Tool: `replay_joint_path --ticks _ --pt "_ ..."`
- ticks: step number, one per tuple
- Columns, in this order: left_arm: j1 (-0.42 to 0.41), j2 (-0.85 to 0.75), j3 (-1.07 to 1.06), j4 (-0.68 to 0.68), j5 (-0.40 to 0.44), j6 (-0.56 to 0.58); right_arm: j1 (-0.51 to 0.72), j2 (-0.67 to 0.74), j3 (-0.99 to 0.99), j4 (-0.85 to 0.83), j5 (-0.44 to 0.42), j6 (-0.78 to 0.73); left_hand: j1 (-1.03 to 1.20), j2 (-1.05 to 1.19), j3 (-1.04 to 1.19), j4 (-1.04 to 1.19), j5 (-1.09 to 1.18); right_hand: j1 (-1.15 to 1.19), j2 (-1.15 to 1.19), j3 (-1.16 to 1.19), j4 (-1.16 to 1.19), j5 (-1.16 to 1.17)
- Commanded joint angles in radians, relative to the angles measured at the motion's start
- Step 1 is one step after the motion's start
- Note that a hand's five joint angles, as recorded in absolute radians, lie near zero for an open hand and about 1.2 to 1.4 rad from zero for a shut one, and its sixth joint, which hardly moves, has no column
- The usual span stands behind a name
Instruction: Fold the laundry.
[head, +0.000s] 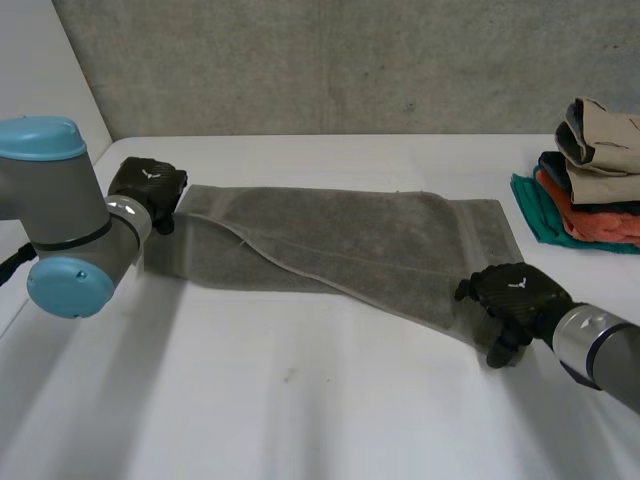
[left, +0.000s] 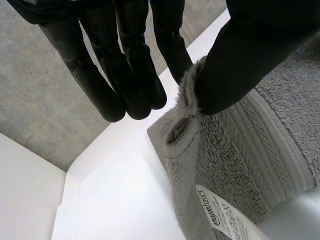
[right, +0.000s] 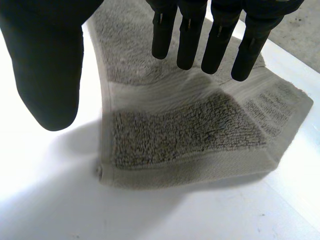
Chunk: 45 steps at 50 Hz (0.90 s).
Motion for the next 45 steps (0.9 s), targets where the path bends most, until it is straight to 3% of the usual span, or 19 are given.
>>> replay_joint_path --ticks 1,21,39,43,45 --pt "0.004 -0.007 -0.001 -0.001 0.000 -0.015 0.001 0.044 0.023 -0.125 0.000 -0.011 0.188 0.156 0.151 0.159 0.178 0.187 0.189 0.184 0.190 0.179" --pt "0.022 -0.013 -0.022 0.005 0.006 -0.025 0.023 0.173 -0.023 -0.365 0.012 -0.068 0.188 0.156 0.151 0.159 0.178 0.468 0.470 0.465 0.472 0.461" --pt "0.025 -0.027 -0.015 0.010 0.006 -0.025 0.040 0.257 -0.159 -0.388 0.046 -0.068 0.188 0.156 0.151 0.159 0.178 0.533 0.535 0.530 0.537 0.526" --pt "0.024 -0.034 -0.010 0.016 0.009 -0.022 0.044 0.285 -0.201 -0.388 0.055 -0.068 0.188 0.156 0.151 0.159 0.178 0.662 0.664 0.659 0.666 0.655" --pt "0.024 -0.040 -0.004 0.019 0.009 -0.021 0.049 0.294 -0.224 -0.392 0.063 -0.068 0.188 0.156 0.151 0.159 0.178 0.926 0.927 0.923 0.929 0.918"
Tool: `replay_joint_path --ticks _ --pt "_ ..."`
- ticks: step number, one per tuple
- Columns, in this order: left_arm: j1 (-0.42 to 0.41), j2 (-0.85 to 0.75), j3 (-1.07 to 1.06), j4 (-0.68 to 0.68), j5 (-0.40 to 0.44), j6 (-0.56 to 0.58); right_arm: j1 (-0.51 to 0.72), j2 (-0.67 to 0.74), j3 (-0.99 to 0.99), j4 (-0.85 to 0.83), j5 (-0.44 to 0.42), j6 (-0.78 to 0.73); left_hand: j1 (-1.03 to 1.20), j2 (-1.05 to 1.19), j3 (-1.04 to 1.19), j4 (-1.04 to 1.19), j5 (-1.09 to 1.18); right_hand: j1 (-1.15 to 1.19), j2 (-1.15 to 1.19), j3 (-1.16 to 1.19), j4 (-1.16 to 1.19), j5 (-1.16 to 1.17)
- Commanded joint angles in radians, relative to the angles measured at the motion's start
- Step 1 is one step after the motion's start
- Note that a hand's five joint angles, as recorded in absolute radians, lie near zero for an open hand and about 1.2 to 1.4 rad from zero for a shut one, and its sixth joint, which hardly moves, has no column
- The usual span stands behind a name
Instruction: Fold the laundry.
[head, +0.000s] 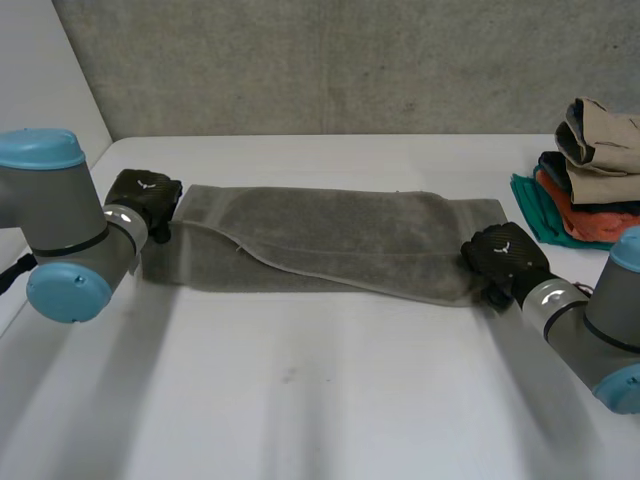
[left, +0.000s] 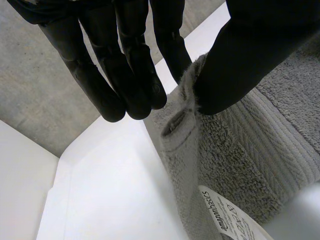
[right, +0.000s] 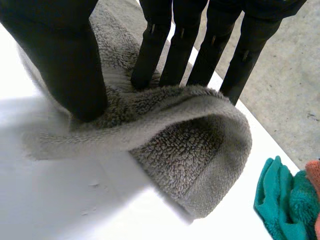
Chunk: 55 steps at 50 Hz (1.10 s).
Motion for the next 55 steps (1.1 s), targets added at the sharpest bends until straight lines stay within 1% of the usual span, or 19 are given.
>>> replay_joint_path --ticks 1,9,13,14,17,18,21,22,24,25,26,28,32,38,44,45,48,52,55 --pt "-0.001 -0.016 0.014 0.010 0.004 0.004 0.011 0.039 -0.066 -0.004 0.020 0.001 0.188 0.156 0.151 0.159 0.178 0.508 0.501 0.502 0.500 0.510" --pt "0.002 -0.054 0.075 0.033 0.013 -0.001 0.032 0.094 -0.223 0.013 0.060 0.011 0.197 0.165 0.160 0.168 0.187 0.508 0.502 0.503 0.501 0.510" --pt "0.004 -0.078 0.179 0.081 0.019 -0.002 0.035 0.117 -0.402 0.023 0.096 0.021 0.247 0.215 0.209 0.218 0.237 0.508 0.502 0.503 0.501 0.510" --pt "0.004 -0.074 0.234 0.113 0.016 -0.008 0.038 0.120 -0.504 0.028 0.122 0.036 0.250 0.217 0.212 0.221 0.240 0.508 0.502 0.503 0.501 0.510" --pt "0.001 -0.046 0.305 0.174 0.008 -0.037 0.043 0.118 -0.676 0.025 0.178 0.084 0.250 0.217 0.212 0.221 0.240 0.508 0.502 0.503 0.501 0.510" --pt "0.001 -0.013 0.343 0.237 0.001 -0.071 0.043 0.118 -0.794 0.023 0.220 0.130 0.250 0.217 0.212 0.221 0.240 0.508 0.502 0.503 0.501 0.510" --pt "0.001 0.049 0.373 0.355 -0.016 -0.146 0.038 0.114 -0.957 0.017 0.283 0.216 0.250 0.217 0.212 0.221 0.240 0.508 0.502 0.503 0.501 0.510" --pt "0.001 0.087 0.370 0.434 -0.021 -0.203 0.035 0.111 -1.046 0.017 0.314 0.275 0.250 0.217 0.212 0.221 0.240 0.508 0.502 0.503 0.501 0.510" --pt "0.002 0.124 0.361 0.504 -0.024 -0.246 0.032 0.109 -1.106 0.017 0.328 0.328 0.250 0.217 0.212 0.221 0.240 0.508 0.502 0.503 0.501 0.510" --pt "0.002 0.151 0.341 0.557 -0.024 -0.283 0.026 0.108 -1.140 0.017 0.322 0.365 0.250 0.217 0.212 0.221 0.240 0.508 0.502 0.503 0.501 0.510" --pt "0.002 0.164 0.328 0.571 -0.023 -0.297 0.022 0.106 -1.148 0.020 0.314 0.380 0.250 0.217 0.212 0.221 0.240 0.508 0.502 0.503 0.501 0.510" --pt "0.004 0.185 0.295 0.578 -0.015 -0.311 0.018 0.103 -1.140 0.033 0.296 0.388 0.250 0.217 0.212 0.221 0.240 0.508 0.502 0.503 0.501 0.510" --pt "0.017 0.214 0.184 0.558 0.020 -0.314 0.018 0.074 -1.041 0.088 0.241 0.386 0.250 0.217 0.212 0.221 0.240 0.508 0.502 0.503 0.501 0.510" --pt "0.042 0.231 -0.073 0.549 0.069 -0.314 -0.001 0.019 -0.750 0.109 0.133 0.386 0.238 0.206 0.201 0.209 0.228 0.508 0.502 0.503 0.501 0.510" --pt "0.054 0.215 -0.261 0.576 0.105 -0.295 -0.008 0.020 -0.553 0.134 0.069 0.373 0.238 0.206 0.201 0.209 0.228 0.508 0.502 0.503 0.501 0.510" --pt "0.057 0.201 -0.299 0.581 0.114 -0.283 -0.009 0.032 -0.513 0.152 0.055 0.360 0.238 0.206 0.201 0.209 0.228 0.508 0.502 0.503 0.501 0.510" --pt "0.057 0.179 -0.351 0.587 0.123 -0.251 -0.014 0.054 -0.470 0.192 0.049 0.328 0.250 0.217 0.212 0.221 0.239 0.508 0.502 0.503 0.501 0.510" --pt "0.059 0.172 -0.428 0.570 0.129 -0.179 -0.028 0.080 -0.430 0.299 0.047 0.238 0.250 0.217 0.212 0.221 0.240 0.508 0.502 0.503 0.501 0.510" --pt "0.067 0.208 -0.489 0.465 0.099 -0.107 -0.037 0.075 -0.412 0.437 0.047 0.179 0.250 0.217 0.212 0.221 0.240 0.508 0.502 0.503 0.501 0.510"
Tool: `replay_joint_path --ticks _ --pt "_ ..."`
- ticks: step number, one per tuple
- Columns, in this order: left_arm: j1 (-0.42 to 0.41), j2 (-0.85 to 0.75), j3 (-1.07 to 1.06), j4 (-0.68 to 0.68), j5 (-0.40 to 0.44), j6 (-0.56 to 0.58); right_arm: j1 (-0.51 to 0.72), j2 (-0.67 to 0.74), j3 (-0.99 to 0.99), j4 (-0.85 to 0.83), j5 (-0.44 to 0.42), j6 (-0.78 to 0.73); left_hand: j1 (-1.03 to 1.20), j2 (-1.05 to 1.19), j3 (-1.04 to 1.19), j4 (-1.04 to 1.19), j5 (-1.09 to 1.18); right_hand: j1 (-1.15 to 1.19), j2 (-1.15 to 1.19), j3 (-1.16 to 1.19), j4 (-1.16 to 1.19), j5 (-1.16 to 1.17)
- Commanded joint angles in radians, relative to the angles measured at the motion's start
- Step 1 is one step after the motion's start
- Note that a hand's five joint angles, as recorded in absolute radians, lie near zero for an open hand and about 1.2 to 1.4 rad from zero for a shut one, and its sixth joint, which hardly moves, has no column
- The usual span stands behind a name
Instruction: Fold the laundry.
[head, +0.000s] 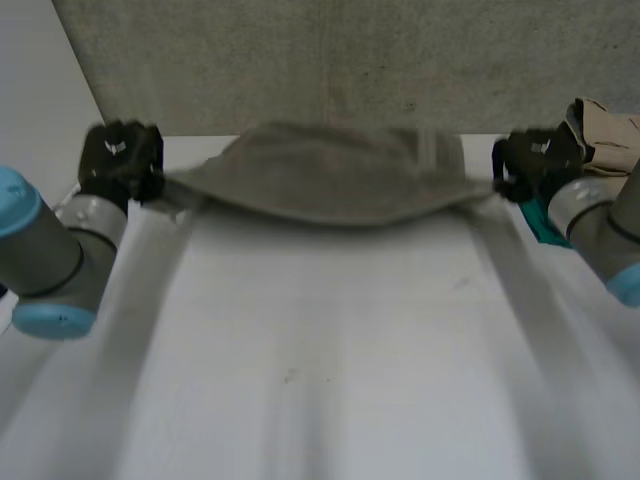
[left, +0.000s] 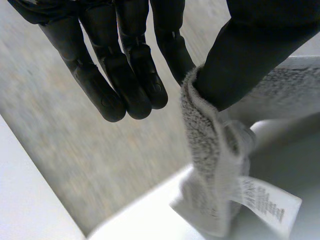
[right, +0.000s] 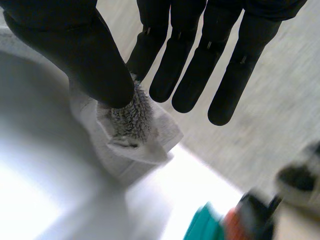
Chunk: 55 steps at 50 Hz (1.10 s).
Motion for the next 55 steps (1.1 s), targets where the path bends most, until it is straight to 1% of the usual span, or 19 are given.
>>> replay_joint_path --ticks 1,2,5,6,9,10,13,14,17,18,19,24,28,29,33,42,46,54,55 --pt "0.008 0.040 -0.139 -0.161 -0.041 0.149 -0.019 0.017 0.053 0.266 -0.003 -0.141 0.250 0.198 0.202 0.199 0.235 0.285 0.224 0.207 0.200 0.215" --pt "0.006 0.079 -0.171 -0.260 -0.067 0.182 -0.025 0.000 0.057 0.358 -0.004 -0.155 0.250 0.198 0.202 0.199 0.235 0.285 0.224 0.207 0.200 0.215" --pt "-0.001 0.150 -0.214 -0.409 -0.088 0.221 -0.041 -0.049 0.060 0.510 -0.001 -0.175 0.250 0.198 0.202 0.199 0.235 0.285 0.224 0.207 0.200 0.215" --pt "-0.006 0.197 -0.245 -0.511 -0.082 0.247 -0.056 -0.090 0.062 0.612 0.002 -0.195 0.250 0.198 0.202 0.199 0.235 0.285 0.224 0.207 0.200 0.215" --pt "-0.009 0.264 -0.292 -0.671 -0.066 0.294 -0.080 -0.153 0.068 0.775 -0.001 -0.255 0.250 0.198 0.202 0.199 0.235 0.285 0.224 0.207 0.200 0.215" --pt "-0.007 0.300 -0.317 -0.763 -0.050 0.333 -0.102 -0.190 0.083 0.885 -0.003 -0.323 0.250 0.198 0.202 0.199 0.235 0.285 0.224 0.207 0.200 0.215" --pt "0.000 0.345 -0.348 -0.885 -0.030 0.396 -0.137 -0.228 0.112 1.027 0.000 -0.463 0.250 0.198 0.202 0.199 0.235 0.285 0.224 0.207 0.200 0.215" --pt "0.012 0.366 -0.357 -0.946 -0.017 0.431 -0.162 -0.247 0.135 1.103 0.007 -0.571 0.250 0.198 0.202 0.199 0.235 0.285 0.224 0.207 0.200 0.215" --pt "0.020 0.376 -0.354 -0.983 0.011 0.474 -0.194 -0.270 0.163 1.168 0.007 -0.725 0.250 0.198 0.202 0.199 0.235 0.285 0.224 0.207 0.200 0.215" --pt "0.023 0.373 -0.343 -0.979 0.023 0.495 -0.203 -0.276 0.180 1.162 0.010 -0.782 0.250 0.198 0.202 0.199 0.235 0.285 0.224 0.207 0.200 0.215" --pt "0.025 0.371 -0.334 -0.969 0.030 0.502 -0.202 -0.276 0.182 1.153 0.011 -0.784 0.250 0.198 0.202 0.199 0.235 0.285 0.224 0.207 0.200 0.215" --pt "0.017 0.327 -0.236 -0.876 0.037 0.483 -0.183 -0.259 0.172 1.028 0.008 -0.681 0.250 0.198 0.202 0.199 0.235 0.285 0.224 0.207 0.200 0.215" --pt "-0.003 0.224 -0.118 -0.741 0.017 0.425 -0.142 -0.210 0.142 0.865 0.004 -0.589 0.250 0.198 0.202 0.199 0.235 0.285 0.224 0.207 0.200 0.215" --pt "-0.012 0.178 -0.066 -0.691 -0.001 0.401 -0.125 -0.190 0.126 0.803 0.005 -0.557 0.250 0.198 0.202 0.199 0.235 0.285 0.224 0.207 0.200 0.215" --pt "-0.044 0.063 0.069 -0.598 -0.061 0.361 -0.087 -0.132 0.079 0.654 0.007 -0.491 0.250 0.198 0.202 0.199 0.235 0.285 0.224 0.207 0.200 0.215" --pt "-0.104 -0.165 0.370 -0.572 -0.194 0.350 -0.010 0.012 -0.059 0.411 0.034 -0.416 0.250 0.198 0.202 0.199 0.235 0.285 0.224 0.207 0.200 0.215" --pt "-0.115 -0.253 0.491 -0.572 -0.208 0.361 0.014 0.087 -0.143 0.334 0.065 -0.407 0.250 0.198 0.202 0.199 0.235 0.285 0.224 0.207 0.200 0.215" --pt "-0.141 -0.406 0.688 -0.577 -0.182 0.399 0.045 0.230 -0.309 0.239 0.105 -0.394 0.250 0.198 0.202 0.199 0.235 0.285 0.224 0.207 0.200 0.215" --pt "-0.142 -0.419 0.700 -0.577 -0.181 0.399 0.048 0.245 -0.326 0.231 0.108 -0.394 0.250 0.198 0.202 0.199 0.235 0.168 0.107 0.091 0.084 0.098"
